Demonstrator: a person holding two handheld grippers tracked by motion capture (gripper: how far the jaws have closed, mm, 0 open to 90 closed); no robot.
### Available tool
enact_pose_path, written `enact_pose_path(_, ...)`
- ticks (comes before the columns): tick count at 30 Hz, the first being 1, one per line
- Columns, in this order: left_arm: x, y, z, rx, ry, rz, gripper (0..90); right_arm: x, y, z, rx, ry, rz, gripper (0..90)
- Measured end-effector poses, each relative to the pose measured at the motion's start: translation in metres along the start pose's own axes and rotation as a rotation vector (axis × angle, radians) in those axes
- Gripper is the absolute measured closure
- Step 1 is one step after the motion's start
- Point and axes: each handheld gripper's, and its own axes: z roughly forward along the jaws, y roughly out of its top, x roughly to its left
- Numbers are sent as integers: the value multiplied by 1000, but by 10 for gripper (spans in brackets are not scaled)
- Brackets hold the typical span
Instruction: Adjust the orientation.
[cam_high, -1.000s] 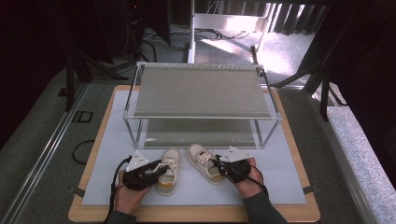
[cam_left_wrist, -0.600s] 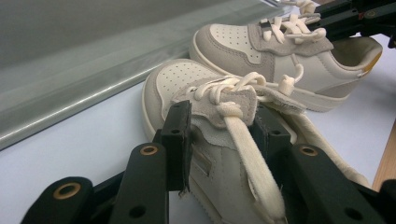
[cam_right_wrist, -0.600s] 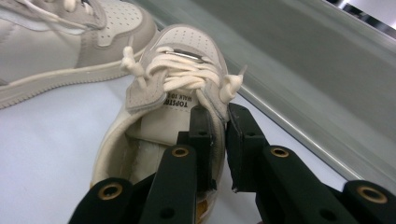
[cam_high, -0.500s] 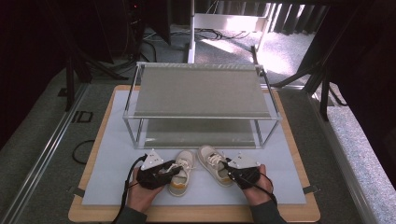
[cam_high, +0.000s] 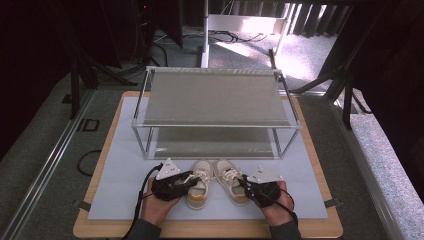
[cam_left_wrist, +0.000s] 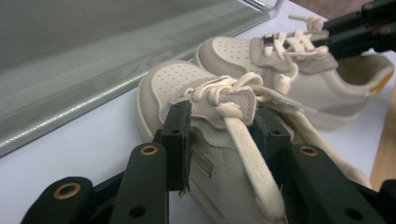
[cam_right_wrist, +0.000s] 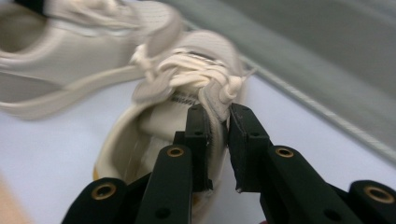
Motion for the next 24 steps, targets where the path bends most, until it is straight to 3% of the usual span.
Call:
enact_pose_path(2, -1, 0, 0, 0, 1, 3, 632, 2, -2, -1, -6, 46, 19, 773)
enact_pose_path(8, -1, 0, 0, -1, 5, 11, 637, 1, -3, 0, -17, 65, 53, 771)
enact_pose_path(9, -1, -1, 0, -4, 6, 8, 644, 3, -4, 1, -37, 18, 60, 791)
enact_pose_path(13, -3, -2, -3, -4, 13, 8, 674, 4, -3, 0, -52, -39, 59, 810)
enact_pose_path(19, -5, -3, -5, -4, 15, 12, 682, 6, -4, 0, -50, -41, 63, 808)
enact_pose_path(22, -6, -1, -4, 3, 5, 17, 673, 15, -3, -1, -48, -24, 43, 795)
enact_pose_path(24, -5, -2, -5, -10, -12, -1, 641, 18, -3, -3, -48, 1, 43, 781)
